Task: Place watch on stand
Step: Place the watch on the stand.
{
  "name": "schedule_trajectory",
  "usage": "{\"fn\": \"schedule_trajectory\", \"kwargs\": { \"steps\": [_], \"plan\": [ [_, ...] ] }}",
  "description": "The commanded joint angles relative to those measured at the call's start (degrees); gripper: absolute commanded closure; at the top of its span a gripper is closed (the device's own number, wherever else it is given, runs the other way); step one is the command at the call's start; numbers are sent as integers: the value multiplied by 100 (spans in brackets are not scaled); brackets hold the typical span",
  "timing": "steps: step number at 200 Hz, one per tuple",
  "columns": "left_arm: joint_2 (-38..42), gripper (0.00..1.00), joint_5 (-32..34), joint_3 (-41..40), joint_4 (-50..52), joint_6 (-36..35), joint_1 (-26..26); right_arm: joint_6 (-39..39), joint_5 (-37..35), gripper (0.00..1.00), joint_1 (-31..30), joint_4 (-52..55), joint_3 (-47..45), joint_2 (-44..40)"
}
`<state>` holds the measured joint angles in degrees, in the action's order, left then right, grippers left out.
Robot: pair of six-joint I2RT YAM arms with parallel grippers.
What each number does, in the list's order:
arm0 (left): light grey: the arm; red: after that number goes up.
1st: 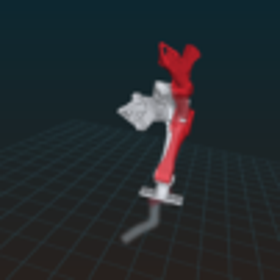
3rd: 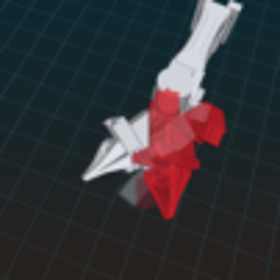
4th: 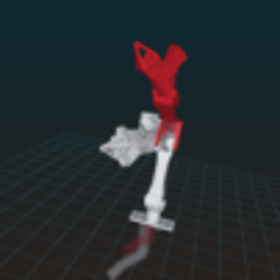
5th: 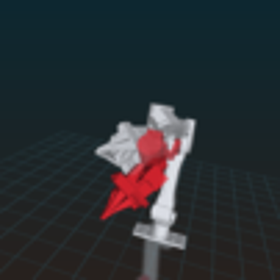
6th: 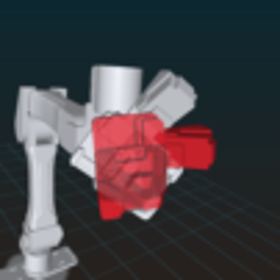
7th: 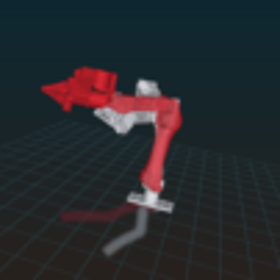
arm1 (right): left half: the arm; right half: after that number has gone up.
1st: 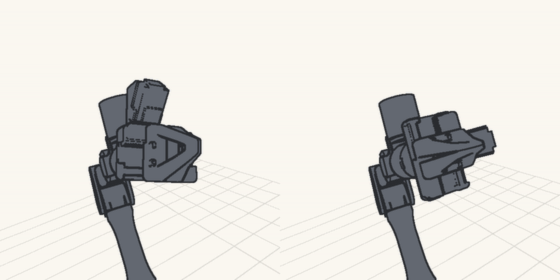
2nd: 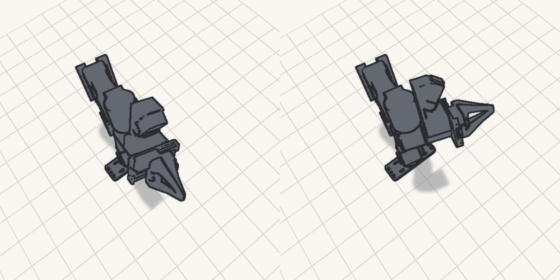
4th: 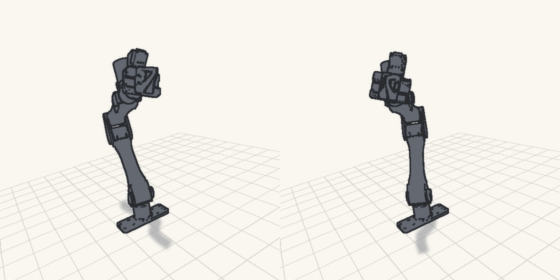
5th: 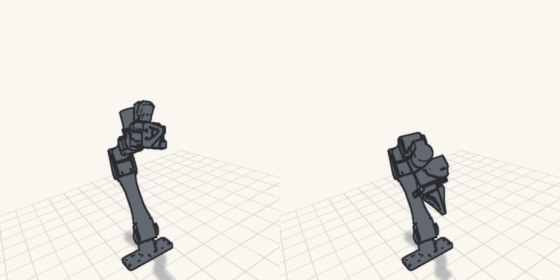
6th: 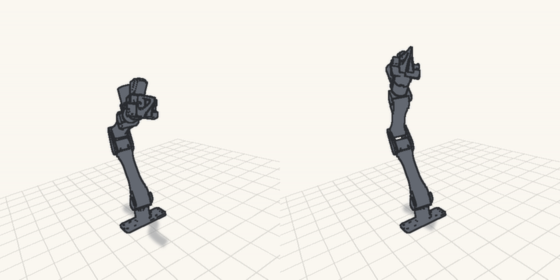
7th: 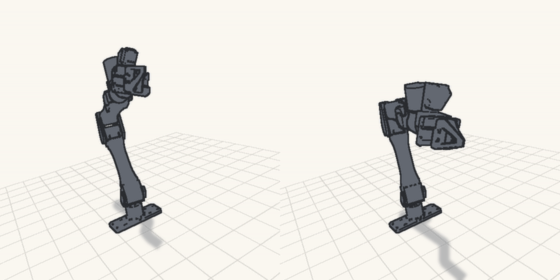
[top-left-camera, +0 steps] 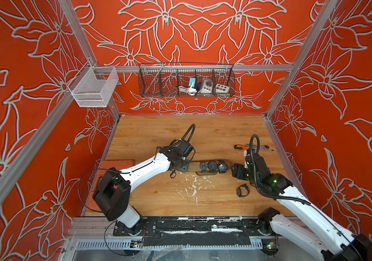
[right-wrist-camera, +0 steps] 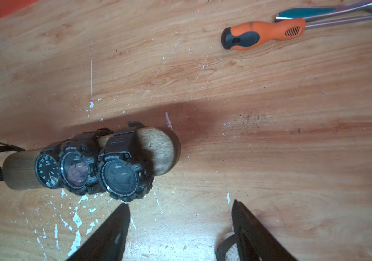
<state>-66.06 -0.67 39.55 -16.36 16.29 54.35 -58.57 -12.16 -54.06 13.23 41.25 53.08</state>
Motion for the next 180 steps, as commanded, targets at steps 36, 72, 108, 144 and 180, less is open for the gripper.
{"fn": "schedule_trajectory", "kwargs": {
  "steps": [36, 72, 108, 144, 180],
  "plan": [
    [-118, 65, 974, 1431, 3858, -224, -557, 1712, -841, 34, 136, 1231, 269, -148],
    [-611, 66, 1278, 2015, 5011, -2, -989, 1915, -341, 30, 1125, 1669, -23, -580],
    [-1100, 66, 1464, 2162, 5342, 120, -1457, 2140, -131, 29, 1775, 1948, -204, -859],
    [-1873, 66, 1489, 2438, 5494, 25, -1612, 2156, 412, 27, 2254, 2036, -309, -643],
    [-2217, 67, 1040, 2540, 5360, 46, -1647, 2150, 833, 26, 2490, 1671, -538, -544]
  ]
}}
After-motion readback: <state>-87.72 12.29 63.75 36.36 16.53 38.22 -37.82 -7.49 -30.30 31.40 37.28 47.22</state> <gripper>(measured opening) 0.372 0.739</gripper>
